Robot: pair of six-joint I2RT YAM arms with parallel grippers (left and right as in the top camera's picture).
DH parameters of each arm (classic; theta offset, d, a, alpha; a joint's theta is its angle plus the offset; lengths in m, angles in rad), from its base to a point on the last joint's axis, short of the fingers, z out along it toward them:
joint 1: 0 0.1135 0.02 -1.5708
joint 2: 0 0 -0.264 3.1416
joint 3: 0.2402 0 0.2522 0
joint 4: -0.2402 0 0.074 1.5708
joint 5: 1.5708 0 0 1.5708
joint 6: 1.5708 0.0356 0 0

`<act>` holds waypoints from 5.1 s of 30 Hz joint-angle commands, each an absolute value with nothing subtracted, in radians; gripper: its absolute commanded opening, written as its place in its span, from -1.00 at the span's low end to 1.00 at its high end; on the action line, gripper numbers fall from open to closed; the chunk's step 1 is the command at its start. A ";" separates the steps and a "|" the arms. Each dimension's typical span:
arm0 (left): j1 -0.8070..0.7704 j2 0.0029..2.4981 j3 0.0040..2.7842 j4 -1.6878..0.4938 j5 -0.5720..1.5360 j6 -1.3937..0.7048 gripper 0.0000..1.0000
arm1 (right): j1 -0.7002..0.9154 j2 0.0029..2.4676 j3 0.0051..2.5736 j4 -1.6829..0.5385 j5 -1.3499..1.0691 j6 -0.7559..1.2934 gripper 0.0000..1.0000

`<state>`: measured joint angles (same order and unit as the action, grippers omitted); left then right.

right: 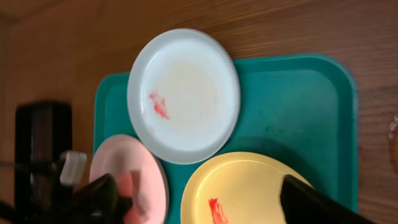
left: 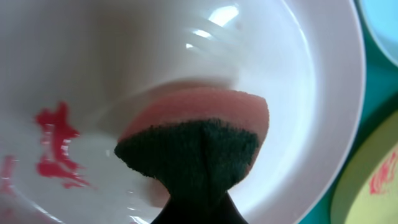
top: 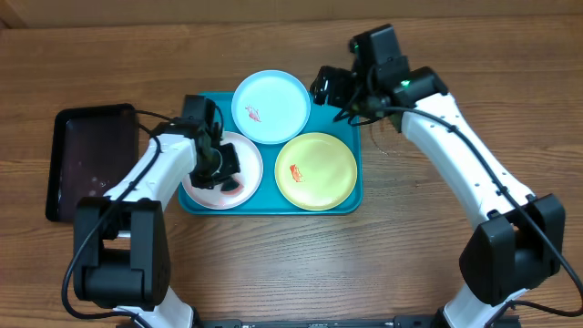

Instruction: Clean dirty plates on tray and stack at the side

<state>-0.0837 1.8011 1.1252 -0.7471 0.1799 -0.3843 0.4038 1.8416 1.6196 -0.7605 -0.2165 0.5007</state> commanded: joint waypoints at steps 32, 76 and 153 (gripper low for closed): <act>-0.007 1.795 1.127 -0.725 0.181 -0.363 -0.92 | 0.670 2.302 1.927 -0.869 -0.255 0.352 -0.03; -0.124 1.915 1.126 -0.584 0.078 -0.397 -0.92 | 0.693 2.318 1.794 -0.799 -0.181 0.487 -0.92; -0.070 2.067 1.231 -0.799 0.453 -0.200 -0.92 | 0.690 2.317 1.795 -0.789 -0.157 0.476 -0.92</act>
